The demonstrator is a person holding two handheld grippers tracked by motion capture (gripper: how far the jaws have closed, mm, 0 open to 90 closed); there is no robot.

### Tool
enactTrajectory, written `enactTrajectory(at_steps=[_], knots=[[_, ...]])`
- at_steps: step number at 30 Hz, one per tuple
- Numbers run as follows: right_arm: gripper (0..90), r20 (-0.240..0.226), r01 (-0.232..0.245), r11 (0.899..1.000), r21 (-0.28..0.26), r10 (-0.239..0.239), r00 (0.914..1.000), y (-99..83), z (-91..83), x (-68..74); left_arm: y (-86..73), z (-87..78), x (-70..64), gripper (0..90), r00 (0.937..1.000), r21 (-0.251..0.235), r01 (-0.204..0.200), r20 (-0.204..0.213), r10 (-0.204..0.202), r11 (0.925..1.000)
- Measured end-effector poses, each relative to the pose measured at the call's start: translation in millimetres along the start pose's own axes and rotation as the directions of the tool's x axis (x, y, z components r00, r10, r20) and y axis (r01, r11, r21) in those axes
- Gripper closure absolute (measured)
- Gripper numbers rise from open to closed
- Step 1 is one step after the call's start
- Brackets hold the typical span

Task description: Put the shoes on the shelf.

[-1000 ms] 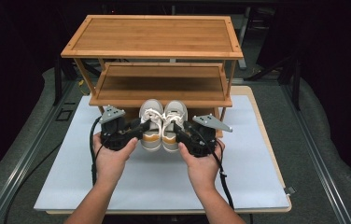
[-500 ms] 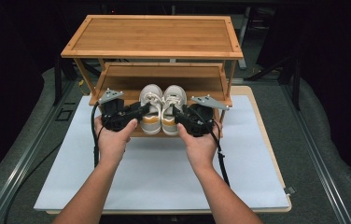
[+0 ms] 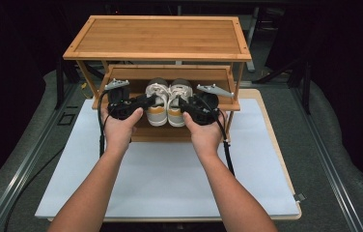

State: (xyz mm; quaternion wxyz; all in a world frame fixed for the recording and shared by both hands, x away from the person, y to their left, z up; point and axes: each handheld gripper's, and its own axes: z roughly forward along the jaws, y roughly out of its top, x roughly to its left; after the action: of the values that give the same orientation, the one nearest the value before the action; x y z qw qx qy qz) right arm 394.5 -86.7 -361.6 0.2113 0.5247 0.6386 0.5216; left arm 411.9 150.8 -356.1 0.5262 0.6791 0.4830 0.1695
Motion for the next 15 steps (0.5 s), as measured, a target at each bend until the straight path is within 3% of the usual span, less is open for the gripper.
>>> enactTrajectory(at_steps=[3,9,15], knots=[[60.3,0.005,0.001,1.000,0.006,-0.001,1.0000,3.1,5.5,-2.8,3.2,5.6,1.2,60.9,1.0000,0.007,-0.008,-0.005,0.008,0.9999],[60.3,0.015,-0.006,1.000,0.004,0.006,0.9999,7.8,12.1,-6.6,6.0,14.1,7.7,61.0,0.9994,0.003,0.033,0.013,-0.033,0.9995],[59.9,0.026,-0.024,1.000,0.007,0.024,0.9994,14.5,17.8,-8.2,13.9,20.0,8.0,60.5,0.9998,0.017,0.022,-0.001,-0.022,0.9996]])
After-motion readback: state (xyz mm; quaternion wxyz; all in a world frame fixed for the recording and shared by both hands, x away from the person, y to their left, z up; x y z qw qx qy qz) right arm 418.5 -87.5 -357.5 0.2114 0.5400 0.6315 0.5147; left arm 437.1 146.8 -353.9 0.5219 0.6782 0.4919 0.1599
